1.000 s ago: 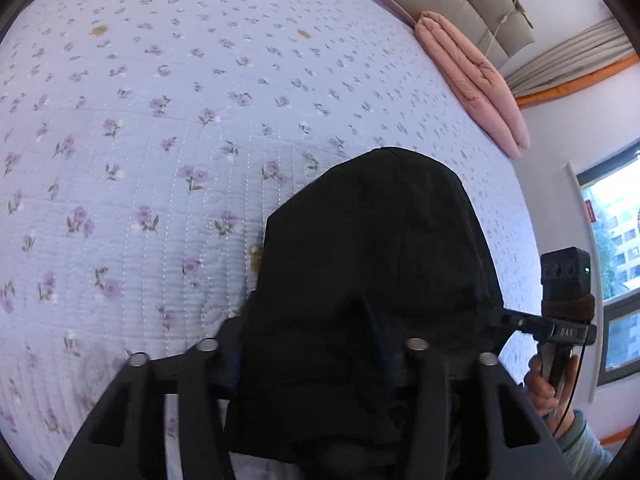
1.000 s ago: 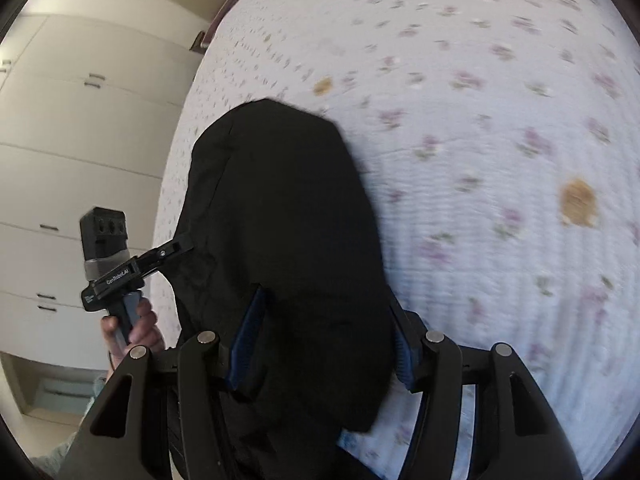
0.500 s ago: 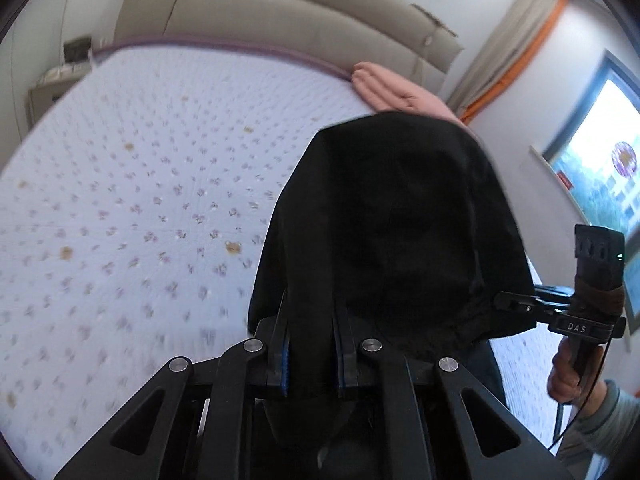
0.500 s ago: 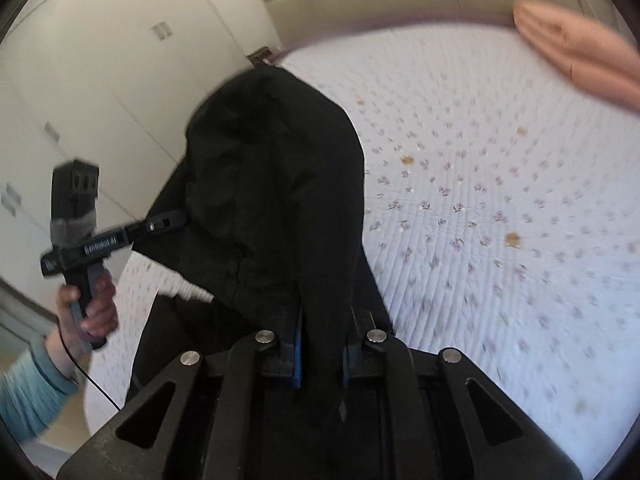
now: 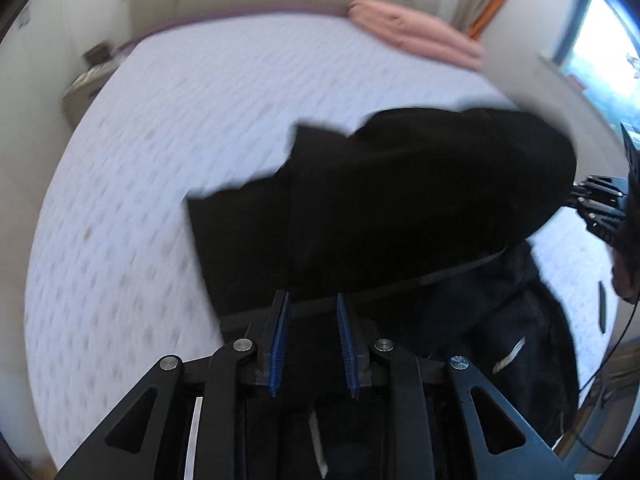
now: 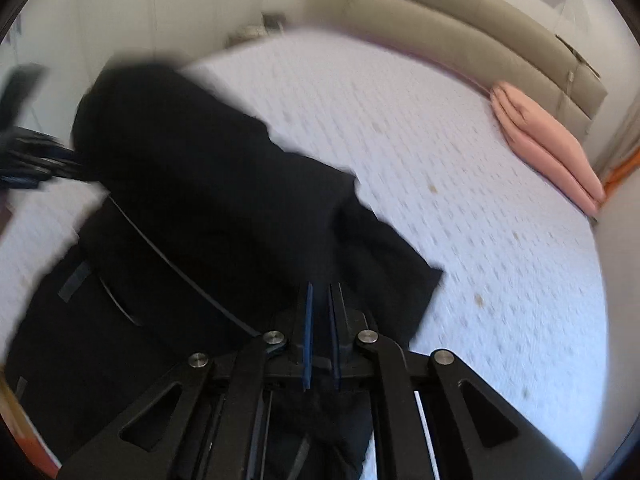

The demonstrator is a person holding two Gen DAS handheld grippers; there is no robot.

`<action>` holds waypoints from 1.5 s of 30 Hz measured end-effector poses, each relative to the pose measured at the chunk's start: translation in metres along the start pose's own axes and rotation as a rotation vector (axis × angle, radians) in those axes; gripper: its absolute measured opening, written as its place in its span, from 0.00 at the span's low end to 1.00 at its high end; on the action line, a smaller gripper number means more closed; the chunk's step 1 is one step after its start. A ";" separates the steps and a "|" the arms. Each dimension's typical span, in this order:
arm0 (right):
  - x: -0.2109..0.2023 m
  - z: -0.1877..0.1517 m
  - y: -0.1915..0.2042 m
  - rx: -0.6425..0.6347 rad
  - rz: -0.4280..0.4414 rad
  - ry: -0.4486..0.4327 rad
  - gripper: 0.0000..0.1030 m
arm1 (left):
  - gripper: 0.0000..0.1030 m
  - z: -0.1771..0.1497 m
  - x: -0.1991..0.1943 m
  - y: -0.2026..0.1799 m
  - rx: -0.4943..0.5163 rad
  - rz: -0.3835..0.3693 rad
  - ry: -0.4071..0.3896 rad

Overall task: Fold large clothes
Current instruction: 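Lift the black hood with both grippers and fold it onto the jacket body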

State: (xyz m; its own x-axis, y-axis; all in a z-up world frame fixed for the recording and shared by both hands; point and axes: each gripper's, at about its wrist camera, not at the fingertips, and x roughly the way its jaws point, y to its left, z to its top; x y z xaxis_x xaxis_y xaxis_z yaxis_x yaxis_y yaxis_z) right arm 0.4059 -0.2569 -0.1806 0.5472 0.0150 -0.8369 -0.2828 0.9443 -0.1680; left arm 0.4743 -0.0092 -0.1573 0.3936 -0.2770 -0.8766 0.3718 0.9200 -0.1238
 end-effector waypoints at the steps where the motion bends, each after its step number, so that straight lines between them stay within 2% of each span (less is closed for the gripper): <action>1: 0.007 -0.009 -0.008 0.030 -0.002 0.038 0.09 | 0.24 -0.003 0.002 0.007 -0.016 0.008 0.006; 3: 0.017 -0.016 -0.021 0.113 0.031 0.089 0.10 | 0.24 -0.003 -0.001 0.019 -0.044 0.011 -0.001; 6: 0.014 -0.008 -0.028 0.192 0.081 0.090 0.15 | 0.25 0.025 -0.005 0.023 -0.044 0.003 -0.050; 10: 0.005 0.024 -0.034 0.251 0.141 0.040 0.28 | 0.29 0.065 -0.010 0.003 -0.018 -0.035 -0.135; 12: 0.001 0.045 -0.038 0.276 0.147 0.000 0.29 | 0.31 0.093 -0.004 -0.006 -0.016 -0.082 -0.161; 13: 0.002 0.054 -0.032 0.289 0.160 -0.013 0.31 | 0.31 0.102 0.001 -0.010 -0.016 -0.098 -0.163; 16: 0.022 0.085 -0.033 0.364 0.248 -0.007 0.50 | 0.31 0.130 0.028 -0.026 -0.008 -0.165 -0.135; 18: 0.051 0.098 -0.028 0.406 0.333 0.044 0.50 | 0.30 0.135 0.048 -0.035 0.001 -0.164 -0.092; 20: 0.066 0.098 -0.018 0.416 0.381 0.088 0.50 | 0.30 0.127 0.064 -0.045 0.020 -0.187 -0.040; 22: 0.072 0.089 -0.010 0.399 0.398 0.114 0.50 | 0.28 0.106 0.071 -0.050 0.042 -0.208 -0.006; 27: 0.071 0.040 0.018 0.358 0.436 0.219 0.50 | 0.28 0.044 0.072 -0.062 0.089 -0.242 0.099; 30: 0.073 0.009 0.039 0.333 0.440 0.297 0.50 | 0.29 0.009 0.081 -0.073 0.103 -0.224 0.155; 33: 0.088 -0.021 0.062 0.311 0.391 0.369 0.50 | 0.30 -0.013 0.090 -0.077 0.066 -0.210 0.162; 38: 0.105 -0.040 0.087 0.284 0.274 0.367 0.50 | 0.30 -0.035 0.107 -0.079 -0.005 -0.169 0.143; 42: 0.105 -0.046 0.091 0.313 0.273 0.334 0.51 | 0.31 -0.036 0.105 -0.076 -0.047 -0.181 0.134; 45: 0.082 -0.055 0.089 0.311 0.292 0.317 0.51 | 0.31 -0.034 0.095 -0.071 -0.065 -0.189 0.127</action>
State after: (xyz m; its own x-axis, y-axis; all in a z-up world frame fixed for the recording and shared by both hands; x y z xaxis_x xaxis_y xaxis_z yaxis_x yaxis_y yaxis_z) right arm 0.3826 -0.1900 -0.2924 0.2018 0.2372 -0.9503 -0.1146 0.9693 0.2176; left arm 0.4569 -0.0918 -0.2480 0.2113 -0.4128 -0.8860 0.3721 0.8721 -0.3177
